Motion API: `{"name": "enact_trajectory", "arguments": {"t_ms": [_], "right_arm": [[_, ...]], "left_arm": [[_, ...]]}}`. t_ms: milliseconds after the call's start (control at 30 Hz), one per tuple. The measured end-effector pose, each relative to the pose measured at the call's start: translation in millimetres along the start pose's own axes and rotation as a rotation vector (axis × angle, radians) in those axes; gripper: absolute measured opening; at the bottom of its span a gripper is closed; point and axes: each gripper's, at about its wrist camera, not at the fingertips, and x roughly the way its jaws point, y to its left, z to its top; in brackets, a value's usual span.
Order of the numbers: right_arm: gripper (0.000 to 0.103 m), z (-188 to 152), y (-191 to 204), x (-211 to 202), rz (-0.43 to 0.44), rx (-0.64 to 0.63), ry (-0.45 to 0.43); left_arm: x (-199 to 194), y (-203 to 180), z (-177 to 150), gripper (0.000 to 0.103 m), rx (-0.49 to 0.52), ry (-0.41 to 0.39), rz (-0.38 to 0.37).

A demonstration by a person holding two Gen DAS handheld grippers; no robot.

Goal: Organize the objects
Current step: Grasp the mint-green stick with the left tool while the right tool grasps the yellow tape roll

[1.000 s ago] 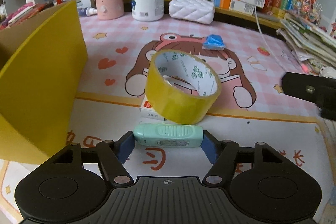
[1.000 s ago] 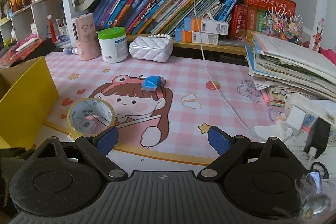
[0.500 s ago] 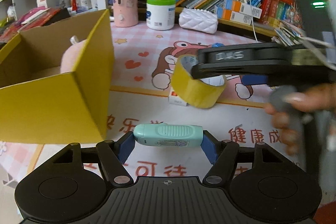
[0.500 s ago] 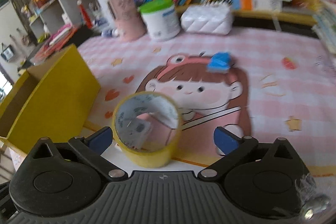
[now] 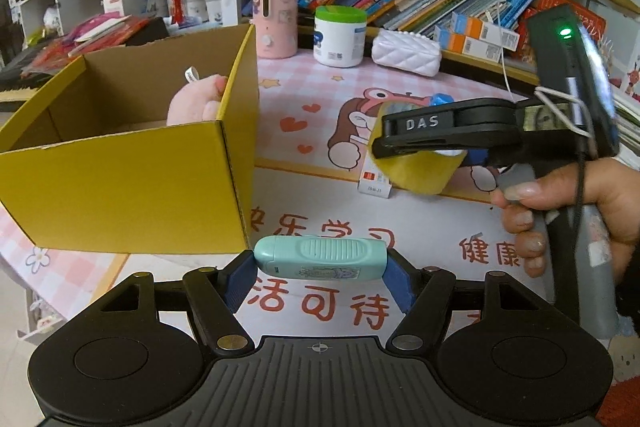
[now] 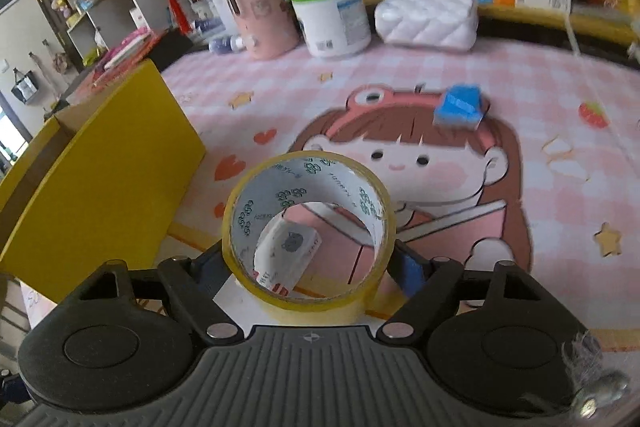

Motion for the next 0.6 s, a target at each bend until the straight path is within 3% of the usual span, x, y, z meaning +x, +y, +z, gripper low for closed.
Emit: {"name": "enact_trajectory", "arguments": {"t_ms": [233,367,600], "right_arm": [[0.080,-3,16,-56,-0.090,-0.063,-0.121],[0.080,-10,22,-83,-0.172,-0.037,-0.137],[0.080,-31,46,-112,-0.240,-0.001,-0.136]], "left_arm": [[-4,2,4,0.068,0.010,-0.038,-0.048],[-10,7,6,0.068,0.018,-0.064,-0.083],[-24,24,6,0.068,0.027,-0.107,-0.133]]}}
